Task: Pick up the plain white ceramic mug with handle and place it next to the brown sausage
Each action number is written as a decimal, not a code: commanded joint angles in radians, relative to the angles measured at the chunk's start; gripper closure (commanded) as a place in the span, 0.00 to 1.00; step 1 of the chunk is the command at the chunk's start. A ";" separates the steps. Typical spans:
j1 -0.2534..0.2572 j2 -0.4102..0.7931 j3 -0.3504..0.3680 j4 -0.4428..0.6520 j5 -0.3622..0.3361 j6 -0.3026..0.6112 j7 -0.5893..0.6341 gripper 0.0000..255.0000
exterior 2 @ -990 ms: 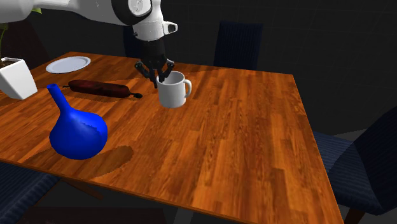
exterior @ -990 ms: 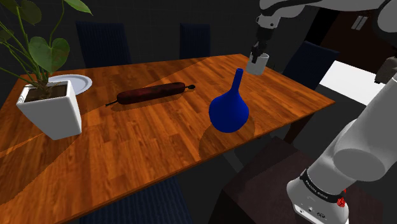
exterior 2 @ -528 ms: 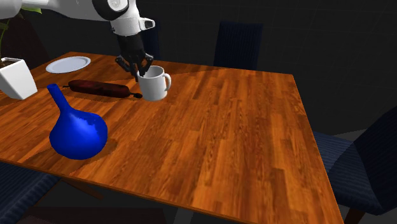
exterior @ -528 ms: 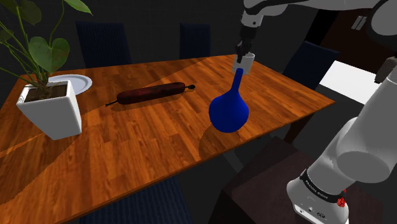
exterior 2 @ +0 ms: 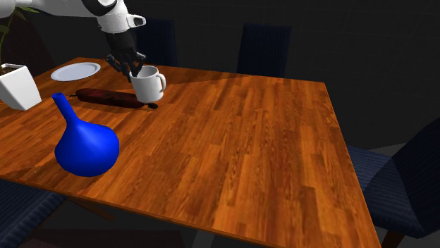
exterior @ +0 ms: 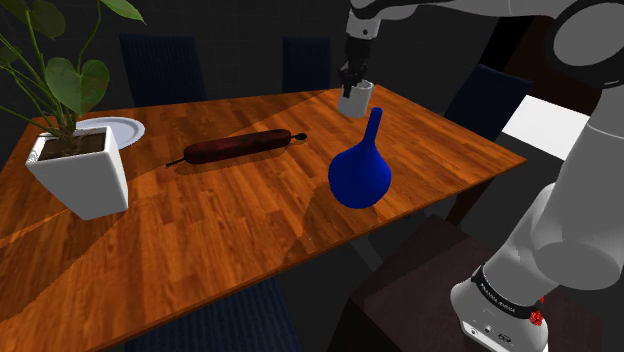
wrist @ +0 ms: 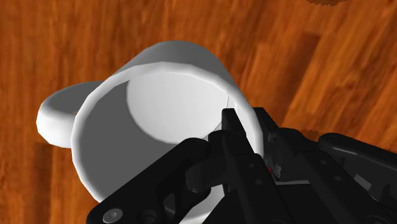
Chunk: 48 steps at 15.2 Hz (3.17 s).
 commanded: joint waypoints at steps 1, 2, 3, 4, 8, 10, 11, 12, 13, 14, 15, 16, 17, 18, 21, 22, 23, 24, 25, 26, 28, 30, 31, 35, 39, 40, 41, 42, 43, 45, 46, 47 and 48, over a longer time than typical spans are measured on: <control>0.020 0.039 0.017 0.050 0.007 -0.011 0.039 1.00; 0.021 0.038 0.017 0.036 0.007 0.003 0.039 1.00; 0.021 0.038 0.017 0.021 0.007 0.016 0.039 1.00; 0.022 0.038 0.017 0.008 0.007 0.030 0.039 1.00; 0.023 0.041 0.018 -0.042 0.008 0.082 0.037 1.00; 0.023 0.043 0.019 -0.065 0.009 0.108 0.037 1.00; 0.023 0.045 0.019 -0.076 0.010 0.121 0.036 1.00; 0.023 0.047 0.019 -0.087 0.010 0.134 0.036 1.00; 0.023 0.049 0.020 -0.098 0.011 0.147 0.035 1.00; 0.023 0.051 0.020 -0.108 0.012 0.159 0.034 1.00; 0.023 0.054 0.020 -0.119 0.013 0.172 0.034 1.00; 0.023 0.057 0.020 -0.128 0.014 0.184 0.033 1.00; 0.023 0.060 0.021 -0.138 0.015 0.197 0.032 1.00; 0.023 0.063 0.021 -0.147 0.016 0.209 0.031 1.00; 0.023 0.074 0.022 -0.174 0.020 0.246 0.029 1.00; 0.023 0.078 0.023 -0.182 0.021 0.258 0.028 1.00; 0.022 0.082 0.023 -0.190 0.023 0.270 0.027 1.00; 0.022 0.086 0.023 -0.198 0.024 0.282 0.026 1.00; 0.022 0.091 0.024 -0.206 0.026 0.294 0.025 1.00; 0.022 0.095 0.024 -0.213 0.028 0.306 0.024 1.00; 0.021 0.105 0.026 -0.227 0.031 0.330 0.021 1.00; 0.020 0.116 0.027 -0.241 0.035 0.354 0.019 1.00; 0.020 0.122 0.028 -0.247 0.037 0.365 0.018 1.00; 0.019 0.126 0.028 -0.252 0.039 0.375 0.016 1.00; 0.019 0.126 0.028 -0.252 0.039 0.375 0.016 1.00; 0.019 0.126 0.028 -0.252 0.039 0.375 0.016 1.00; 0.019 0.126 0.028 -0.252 0.039 0.375 0.016 0.00; 0.019 0.127 0.028 -0.252 0.039 0.375 0.016 0.00; 0.019 0.127 0.028 -0.252 0.039 0.375 0.016 0.00; 0.019 0.127 0.028 -0.252 0.039 0.375 0.016 0.00; 0.019 0.127 0.028 -0.252 0.039 0.375 0.016 0.00; 0.021 0.111 0.026 -0.238 0.034 0.346 0.020 0.00; 0.022 0.098 0.025 -0.222 0.029 0.317 0.023 0.00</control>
